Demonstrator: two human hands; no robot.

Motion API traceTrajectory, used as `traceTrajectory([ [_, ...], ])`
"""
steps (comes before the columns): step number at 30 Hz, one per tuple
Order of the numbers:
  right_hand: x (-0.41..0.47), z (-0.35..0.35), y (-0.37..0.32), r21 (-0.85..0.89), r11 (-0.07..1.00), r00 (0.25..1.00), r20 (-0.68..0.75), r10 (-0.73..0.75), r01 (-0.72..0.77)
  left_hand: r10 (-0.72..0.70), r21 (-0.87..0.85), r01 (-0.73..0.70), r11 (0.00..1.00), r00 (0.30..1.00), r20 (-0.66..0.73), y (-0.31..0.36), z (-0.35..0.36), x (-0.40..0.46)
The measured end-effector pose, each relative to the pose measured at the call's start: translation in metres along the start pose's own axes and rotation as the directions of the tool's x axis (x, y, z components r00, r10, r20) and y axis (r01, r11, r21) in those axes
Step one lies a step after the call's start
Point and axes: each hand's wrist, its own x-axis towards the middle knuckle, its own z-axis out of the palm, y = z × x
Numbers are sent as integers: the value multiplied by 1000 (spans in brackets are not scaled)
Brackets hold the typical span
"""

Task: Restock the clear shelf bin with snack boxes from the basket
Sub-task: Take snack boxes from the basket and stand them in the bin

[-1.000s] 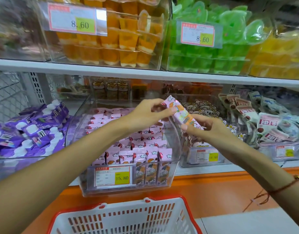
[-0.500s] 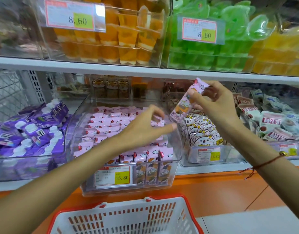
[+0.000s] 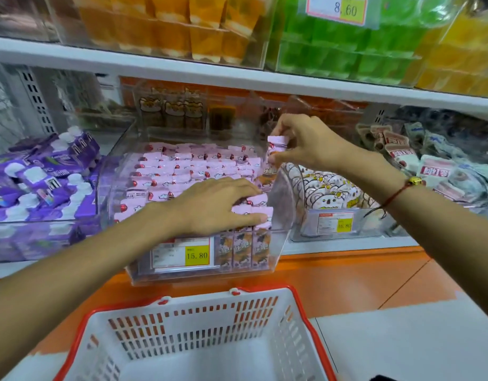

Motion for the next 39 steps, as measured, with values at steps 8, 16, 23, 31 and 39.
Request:
traceTrajectory([
  [8,1,27,4,-202,979,997,72,-25,39,11,-43,-11,999,1000,5,-2,4,-1],
  [16,19,57,-3,-624,777,996,32,-86,87,23,-55,-24,998,1000,-21,-5,9,-2],
  [23,-9,41,-5,-499,857,988,143,-62,126,15,-16,-16,1000,999,-34,0,5,-3],
  [31,-130,37,-26,-60,942,863,-384,-328,332,-38,39,104,994,642,-766,31,3,-80],
  [39,-189,225,-64,79,868,651,629,-424,490,-815,-359,781,512,309,-489,40,143,-249],
])
